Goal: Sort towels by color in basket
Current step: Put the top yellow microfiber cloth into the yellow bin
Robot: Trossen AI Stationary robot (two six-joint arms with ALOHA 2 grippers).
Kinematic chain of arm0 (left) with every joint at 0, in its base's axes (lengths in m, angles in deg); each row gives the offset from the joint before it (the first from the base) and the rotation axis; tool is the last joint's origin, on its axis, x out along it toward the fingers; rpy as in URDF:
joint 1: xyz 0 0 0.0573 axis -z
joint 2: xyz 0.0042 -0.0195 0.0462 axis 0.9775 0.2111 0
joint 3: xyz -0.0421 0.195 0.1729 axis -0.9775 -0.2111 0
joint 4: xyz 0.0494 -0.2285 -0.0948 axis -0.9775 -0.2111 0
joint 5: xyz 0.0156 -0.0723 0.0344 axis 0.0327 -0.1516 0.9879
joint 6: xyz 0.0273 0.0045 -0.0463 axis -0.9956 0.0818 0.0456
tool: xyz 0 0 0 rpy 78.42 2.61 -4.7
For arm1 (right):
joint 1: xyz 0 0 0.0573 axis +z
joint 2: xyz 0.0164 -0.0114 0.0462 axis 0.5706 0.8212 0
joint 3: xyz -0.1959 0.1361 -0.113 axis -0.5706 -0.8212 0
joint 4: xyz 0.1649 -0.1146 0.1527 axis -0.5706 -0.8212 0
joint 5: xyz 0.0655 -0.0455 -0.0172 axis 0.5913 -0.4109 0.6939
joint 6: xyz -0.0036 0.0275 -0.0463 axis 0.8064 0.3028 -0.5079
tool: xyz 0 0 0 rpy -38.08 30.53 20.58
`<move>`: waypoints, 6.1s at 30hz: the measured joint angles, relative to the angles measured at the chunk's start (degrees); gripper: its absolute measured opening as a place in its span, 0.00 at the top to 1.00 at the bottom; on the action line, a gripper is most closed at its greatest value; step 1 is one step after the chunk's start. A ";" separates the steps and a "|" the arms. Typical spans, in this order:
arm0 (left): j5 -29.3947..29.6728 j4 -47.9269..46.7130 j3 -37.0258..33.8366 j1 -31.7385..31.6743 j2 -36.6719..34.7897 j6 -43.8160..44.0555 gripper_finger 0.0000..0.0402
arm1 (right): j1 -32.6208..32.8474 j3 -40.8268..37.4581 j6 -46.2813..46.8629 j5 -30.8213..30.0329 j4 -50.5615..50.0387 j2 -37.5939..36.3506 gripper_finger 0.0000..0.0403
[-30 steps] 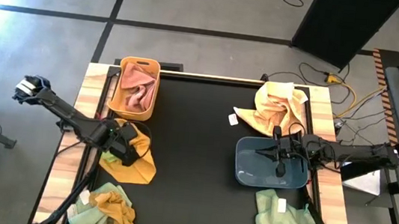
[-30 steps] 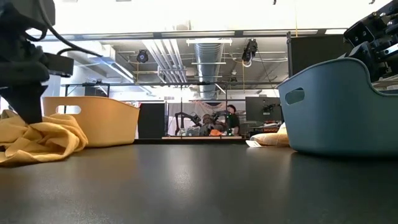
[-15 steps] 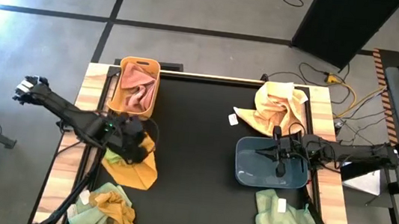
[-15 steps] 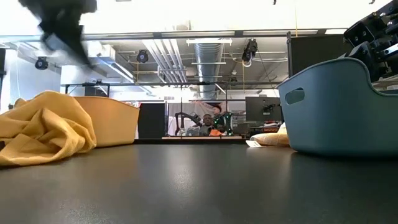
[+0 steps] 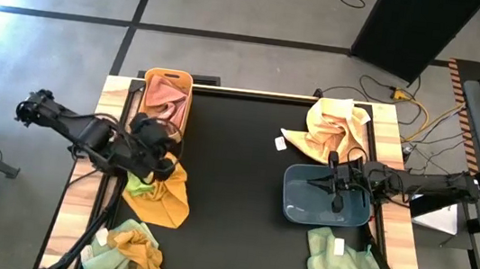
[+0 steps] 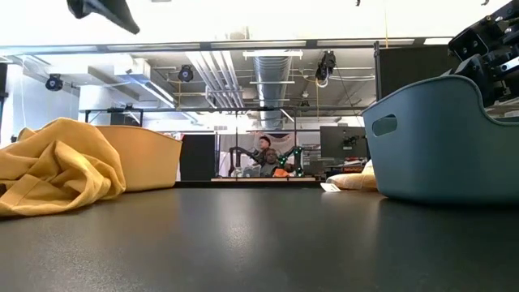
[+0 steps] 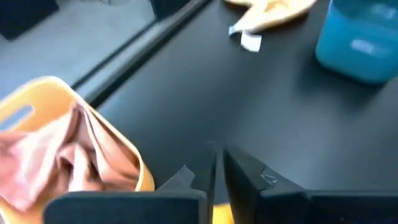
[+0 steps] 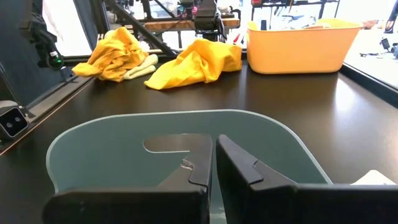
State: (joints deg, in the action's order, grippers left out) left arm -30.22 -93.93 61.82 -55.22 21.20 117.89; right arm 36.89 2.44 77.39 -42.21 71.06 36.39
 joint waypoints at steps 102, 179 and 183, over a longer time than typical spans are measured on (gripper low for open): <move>-29.05 21.16 7.72 0.33 -2.11 -30.60 1.00 | 0.02 0.01 0.00 0.01 -0.01 0.00 0.97; 17.61 -11.98 6.45 -47.04 -4.49 -13.72 1.00 | -0.01 0.01 0.00 -0.01 0.00 0.00 0.97; 17.36 -15.90 6.51 -50.74 -4.39 -13.37 1.00 | 0.00 0.02 0.00 -0.01 0.00 0.00 0.97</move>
State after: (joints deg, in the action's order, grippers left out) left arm -12.87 -109.83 68.34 -105.96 16.81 104.53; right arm 36.88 2.46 77.39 -42.22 71.06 36.39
